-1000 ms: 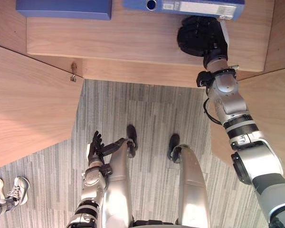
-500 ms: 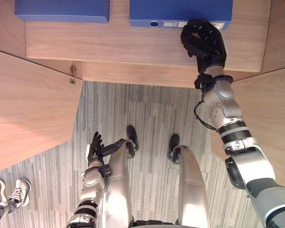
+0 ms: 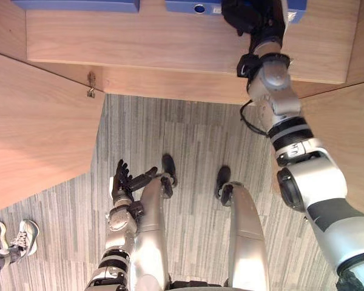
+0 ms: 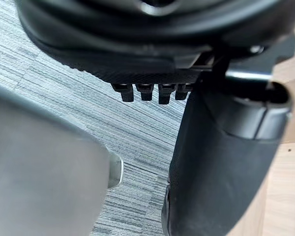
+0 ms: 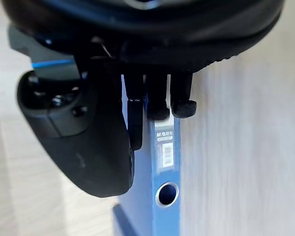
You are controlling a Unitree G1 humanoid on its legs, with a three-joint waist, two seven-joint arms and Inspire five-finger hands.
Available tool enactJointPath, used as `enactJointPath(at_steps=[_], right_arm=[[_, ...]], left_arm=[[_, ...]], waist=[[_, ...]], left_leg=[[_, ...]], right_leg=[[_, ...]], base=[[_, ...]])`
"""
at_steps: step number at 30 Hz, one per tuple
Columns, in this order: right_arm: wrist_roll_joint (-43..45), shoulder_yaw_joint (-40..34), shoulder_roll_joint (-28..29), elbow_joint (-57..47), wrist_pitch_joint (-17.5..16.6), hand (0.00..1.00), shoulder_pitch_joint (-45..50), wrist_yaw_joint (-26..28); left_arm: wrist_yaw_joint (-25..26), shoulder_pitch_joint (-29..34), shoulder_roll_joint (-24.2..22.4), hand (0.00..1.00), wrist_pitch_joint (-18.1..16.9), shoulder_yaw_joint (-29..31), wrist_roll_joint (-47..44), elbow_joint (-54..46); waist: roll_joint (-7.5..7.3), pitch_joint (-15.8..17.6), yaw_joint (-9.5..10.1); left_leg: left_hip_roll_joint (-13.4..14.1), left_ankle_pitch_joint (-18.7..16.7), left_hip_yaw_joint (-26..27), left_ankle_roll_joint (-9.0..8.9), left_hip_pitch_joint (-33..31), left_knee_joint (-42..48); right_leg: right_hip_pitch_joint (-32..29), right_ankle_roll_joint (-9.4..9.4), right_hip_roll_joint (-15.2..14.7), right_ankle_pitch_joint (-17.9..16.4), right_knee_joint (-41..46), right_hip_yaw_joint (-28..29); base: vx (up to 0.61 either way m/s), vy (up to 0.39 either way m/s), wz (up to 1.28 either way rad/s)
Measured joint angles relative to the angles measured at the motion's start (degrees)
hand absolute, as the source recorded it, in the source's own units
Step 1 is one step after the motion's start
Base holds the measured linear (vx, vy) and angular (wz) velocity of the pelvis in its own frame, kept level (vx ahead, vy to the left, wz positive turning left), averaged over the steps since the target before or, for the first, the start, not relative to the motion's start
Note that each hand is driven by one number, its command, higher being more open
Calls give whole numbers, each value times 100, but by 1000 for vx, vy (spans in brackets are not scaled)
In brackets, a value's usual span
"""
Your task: Walk over to the cabinet, pick up the folder, carry it to the office cabinet, place the folder inside the office cabinet, then close the office cabinet door
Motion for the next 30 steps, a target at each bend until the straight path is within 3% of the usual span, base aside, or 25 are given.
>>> enactJointPath(at_steps=[4, 5, 9, 11, 14, 16, 17, 23, 24, 30], right_arm=[[-37, -5, -156, -176, 115, 0, 81, 2], [-30, -40, -257, -609, 168, 0, 350, -32], [-28, -394, -413, -2932, 63, 0, 2154, -171], [-32, -397, -255, -4214, -269, 0, 3805, -21], [-273, -30, 102, -4890, -578, 0, 5229, 340], [-627, 244, 385, -4878, -626, 0, 6100, 620], [-923, 361, 575, -4653, -639, 0, 6615, 760], [-1387, 49, 1233, -2591, -544, 0, 7736, 1235], [-1388, -184, 1351, -2175, -505, 100, 7846, 1262], [-1359, -1489, 1679, -859, -396, 100, 8069, 1104]], left_arm=[[39, 0, -12, 100, 0, -8, 0, -48], [40, 0, -32, 100, 1, -13, 0, -70], [50, 60, -78, 100, 86, -94, 6, -68], [-6, 318, -179, 100, 125, -246, 28, -71], [-82, 651, -206, 100, 134, -243, 149, -68], [-127, 839, -182, 100, 161, -244, 256, 53], [-179, 927, -163, 100, 170, -266, 350, 276], [-324, 1202, 122, 100, 288, -392, 595, 987], [-341, 1291, 176, 100, 291, -377, 597, 1066], [-415, 1544, 297, 100, 334, -101, 786, 1226]], waist=[[0, 0, -4], [0, 0, 4], [0, 0, -26], [-9, -4, -97], [-45, -24, -229], [-142, -116, -293], [-171, -320, -334], [-261, -891, -528], [-268, -1050, -546], [-282, -1700, -724]], left_leg=[[-40, 52, 3, 36, 3, -54], [-40, 55, -1, 39, 12, -58], [-42, 51, 27, 45, 331, -155], [-41, 16, 126, 43, 1023, -413], [24, -39, 228, -27, 1762, -699], [39, -12, 354, -69, 2296, -1023], [28, 38, 403, -111, 2552, -1273], [-165, 475, 705, -183, 3935, -2747], [-224, 549, 819, -188, 4195, -3032], [-504, 870, 1252, -195, 5203, -4154]], right_leg=[[14, 11, -35, 52, -47, -15], [42, 15, -38, 61, -70, -29], [443, 24, -52, 67, -240, -92], [1127, 32, -38, 70, -554, -99], [1839, 44, 73, 127, -967, -67], [2299, 54, 141, 214, -1306, -2], [2540, 63, 186, 302, -1597, 22], [3904, 150, 322, 961, -3306, 171], [4111, 180, 335, 1084, -3597, 255], [4871, 266, 317, 1583, -4629, 621]], base=[[-23, -18, 3], [-13, -19, 4], [20, -25, 5], [55, -60, -2], [30, -47, -18], [71, -33, -26], [118, -31, -23], [171, 13, -19], [144, 33, -37], [76, 51, -36]])
